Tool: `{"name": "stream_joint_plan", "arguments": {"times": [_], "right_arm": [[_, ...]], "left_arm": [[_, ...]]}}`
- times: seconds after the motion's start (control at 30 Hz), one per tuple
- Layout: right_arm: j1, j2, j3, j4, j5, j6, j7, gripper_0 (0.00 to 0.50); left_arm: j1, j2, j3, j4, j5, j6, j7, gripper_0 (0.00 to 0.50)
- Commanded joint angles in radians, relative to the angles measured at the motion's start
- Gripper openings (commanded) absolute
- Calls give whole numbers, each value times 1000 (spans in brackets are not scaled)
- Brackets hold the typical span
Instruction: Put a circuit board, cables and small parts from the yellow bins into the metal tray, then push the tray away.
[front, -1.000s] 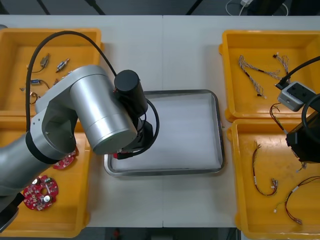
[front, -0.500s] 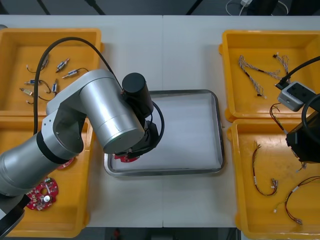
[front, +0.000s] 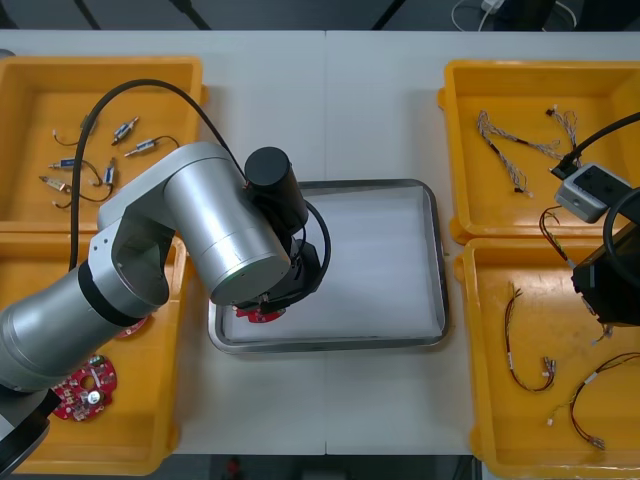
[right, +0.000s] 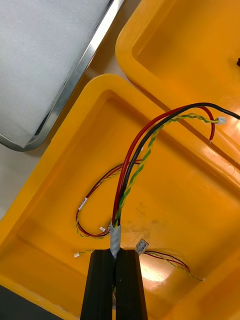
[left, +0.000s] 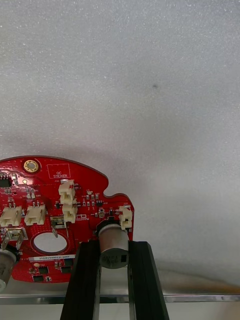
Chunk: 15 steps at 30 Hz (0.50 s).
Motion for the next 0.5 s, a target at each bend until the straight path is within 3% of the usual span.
{"name": "stream_joint_plan", "arguments": {"times": [0.03, 0.3, 0.37, 0.5], "right_arm": [[-22, -37, 10, -5, 8, 3, 32, 0], [-22, -37, 10, -5, 8, 3, 32, 0], [-22, -37, 10, -5, 8, 3, 32, 0], [-22, -37, 10, -5, 8, 3, 32, 0]], "left_arm": [[-36, -24, -30, -6, 5, -11, 97, 104], [-34, -22, -30, -6, 9, -12, 111, 192], [-34, -22, -30, -6, 9, -11, 114, 240], [-34, -22, -31, -7, 9, -14, 117, 245]]}}
